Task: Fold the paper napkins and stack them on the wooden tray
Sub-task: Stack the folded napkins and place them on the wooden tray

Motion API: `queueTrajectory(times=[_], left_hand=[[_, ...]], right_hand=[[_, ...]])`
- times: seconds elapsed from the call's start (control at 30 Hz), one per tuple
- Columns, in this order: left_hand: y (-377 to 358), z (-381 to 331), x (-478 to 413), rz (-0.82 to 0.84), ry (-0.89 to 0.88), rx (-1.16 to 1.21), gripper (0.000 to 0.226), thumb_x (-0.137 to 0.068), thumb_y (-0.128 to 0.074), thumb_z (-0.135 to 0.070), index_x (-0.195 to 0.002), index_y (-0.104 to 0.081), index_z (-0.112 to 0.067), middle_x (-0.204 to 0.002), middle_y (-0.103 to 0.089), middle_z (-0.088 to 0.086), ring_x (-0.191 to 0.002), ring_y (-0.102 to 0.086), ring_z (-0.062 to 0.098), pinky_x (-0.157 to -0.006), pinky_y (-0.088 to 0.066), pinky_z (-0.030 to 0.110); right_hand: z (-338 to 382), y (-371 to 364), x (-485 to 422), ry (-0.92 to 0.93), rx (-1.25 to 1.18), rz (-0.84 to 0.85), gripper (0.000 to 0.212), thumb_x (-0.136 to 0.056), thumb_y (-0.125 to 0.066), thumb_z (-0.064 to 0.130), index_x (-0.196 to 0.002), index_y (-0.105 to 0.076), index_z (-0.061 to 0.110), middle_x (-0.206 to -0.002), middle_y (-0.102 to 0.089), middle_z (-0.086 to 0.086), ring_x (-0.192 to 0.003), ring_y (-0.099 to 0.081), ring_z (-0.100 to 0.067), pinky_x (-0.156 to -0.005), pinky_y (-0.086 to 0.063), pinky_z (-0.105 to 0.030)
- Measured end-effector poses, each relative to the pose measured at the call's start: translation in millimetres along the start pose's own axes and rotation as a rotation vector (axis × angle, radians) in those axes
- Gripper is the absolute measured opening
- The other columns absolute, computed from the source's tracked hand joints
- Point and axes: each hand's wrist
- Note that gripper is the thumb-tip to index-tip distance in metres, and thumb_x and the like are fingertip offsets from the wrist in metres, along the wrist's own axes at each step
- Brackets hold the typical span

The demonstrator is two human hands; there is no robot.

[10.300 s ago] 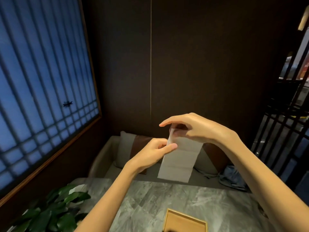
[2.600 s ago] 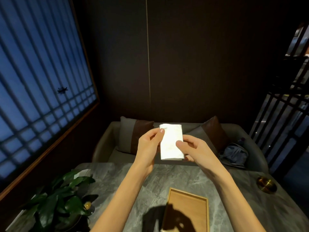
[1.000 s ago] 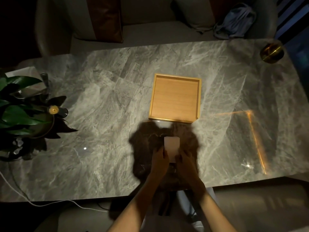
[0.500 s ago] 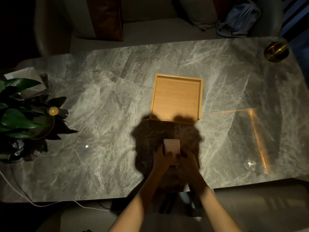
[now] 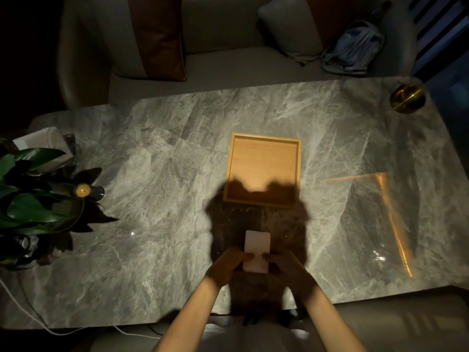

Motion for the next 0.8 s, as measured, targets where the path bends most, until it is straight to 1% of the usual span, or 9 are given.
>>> queueTrajectory(times=[0.07, 0.17, 0.27, 0.3, 0.37, 0.4, 0.5, 0.6, 0.8], left_hand=[[2, -2, 1, -0.015, -0.036, 0.002, 0.032, -0.1, -0.058, -0.008, -0.127, -0.06, 0.009, -0.118, -0.067, 0.027, -0.108, -0.065, 0.037, -0.097, -0.053, 0.047], [-5, -14, 1, -0.119, -0.136, -0.169, 0.023, -0.1, -0.059, -0.01, -0.121, -0.06, -0.001, -0.118, -0.066, 0.02, -0.108, -0.065, 0.033, -0.087, -0.058, 0.04], [-13, -40, -6, -0.216, -0.261, -0.322, 0.019, -0.098, -0.059, -0.004, -0.116, -0.055, -0.008, -0.112, -0.063, 0.011, -0.094, -0.064, 0.019, -0.068, -0.054, 0.019], [-16, -54, -8, -0.241, -0.313, -0.353, 0.022, -0.097, -0.059, -0.002, -0.118, -0.056, -0.008, -0.111, -0.063, 0.01, -0.094, -0.064, 0.018, -0.066, -0.051, 0.016], [-24, -87, -13, -0.286, -0.406, -0.404, 0.032, -0.097, -0.059, -0.001, -0.129, -0.055, -0.001, -0.116, -0.063, 0.012, -0.103, -0.064, 0.025, -0.07, -0.05, 0.018], [-28, -104, -16, -0.306, -0.437, -0.427, 0.035, -0.098, -0.059, -0.002, -0.133, -0.053, 0.0, -0.12, -0.063, 0.014, -0.108, -0.063, 0.029, -0.074, -0.051, 0.023], [-37, -150, -28, -0.343, -0.483, -0.444, 0.037, -0.098, -0.057, -0.005, -0.134, -0.052, 0.002, -0.127, -0.061, 0.021, -0.115, -0.061, 0.036, -0.087, -0.054, 0.04], [-41, -183, -43, -0.34, -0.445, -0.431, 0.04, -0.099, -0.056, -0.005, -0.137, -0.051, 0.002, -0.131, -0.06, 0.023, -0.12, -0.06, 0.038, -0.098, -0.054, 0.048], [-38, -195, -67, -0.416, -0.315, -0.56, 0.05, -0.094, -0.056, -0.007, -0.143, -0.05, -0.004, -0.14, -0.056, 0.02, -0.128, -0.055, 0.035, -0.103, -0.052, 0.049]], right_hand=[[4, 2, 3, 0.018, -0.028, 0.013, 0.015, -0.09, -0.066, 0.0, -0.096, -0.072, 0.013, -0.08, -0.079, -0.004, -0.072, -0.076, -0.019, -0.058, -0.06, -0.029], [18, 1, 10, 0.105, 0.002, 0.025, 0.021, -0.092, -0.063, -0.001, -0.106, -0.068, 0.014, -0.093, -0.078, -0.004, -0.08, -0.076, -0.02, -0.062, -0.061, -0.03], [43, -6, 11, 0.244, 0.07, -0.06, 0.032, -0.094, -0.058, -0.006, -0.126, -0.059, -0.002, -0.113, -0.069, -0.024, -0.101, -0.068, -0.044, -0.078, -0.059, -0.047], [53, -8, 9, 0.287, 0.078, -0.083, 0.034, -0.094, -0.056, -0.008, -0.129, -0.056, -0.008, -0.118, -0.066, -0.032, -0.102, -0.066, -0.048, -0.078, -0.058, -0.045], [80, -12, 3, 0.366, 0.083, -0.126, 0.034, -0.095, -0.053, -0.011, -0.13, -0.052, -0.013, -0.122, -0.061, -0.037, -0.094, -0.065, -0.041, -0.069, -0.056, -0.032], [95, -13, 0, 0.405, 0.071, -0.145, 0.033, -0.095, -0.051, -0.012, -0.128, -0.053, -0.013, -0.121, -0.061, -0.036, -0.096, -0.063, -0.036, -0.07, -0.054, -0.031], [139, -12, -12, 0.489, 0.035, -0.187, 0.035, -0.095, -0.052, -0.012, -0.129, -0.055, -0.008, -0.12, -0.063, -0.027, -0.103, -0.062, -0.035, -0.084, -0.054, -0.044], [171, -8, -28, 0.507, 0.085, -0.24, 0.041, -0.095, -0.056, -0.005, -0.136, -0.053, -0.005, -0.127, -0.063, -0.025, -0.114, -0.062, -0.04, -0.095, -0.053, -0.056], [175, -7, -55, 0.421, 0.174, -0.353, 0.037, -0.099, -0.055, 0.013, -0.135, -0.057, 0.006, -0.13, -0.062, -0.02, -0.118, -0.06, -0.038, -0.099, -0.05, -0.054]])
Point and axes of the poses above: each hand's wrist, its own x-axis away from the middle knuckle, its own y-axis out of the back of the hand, z = x × y
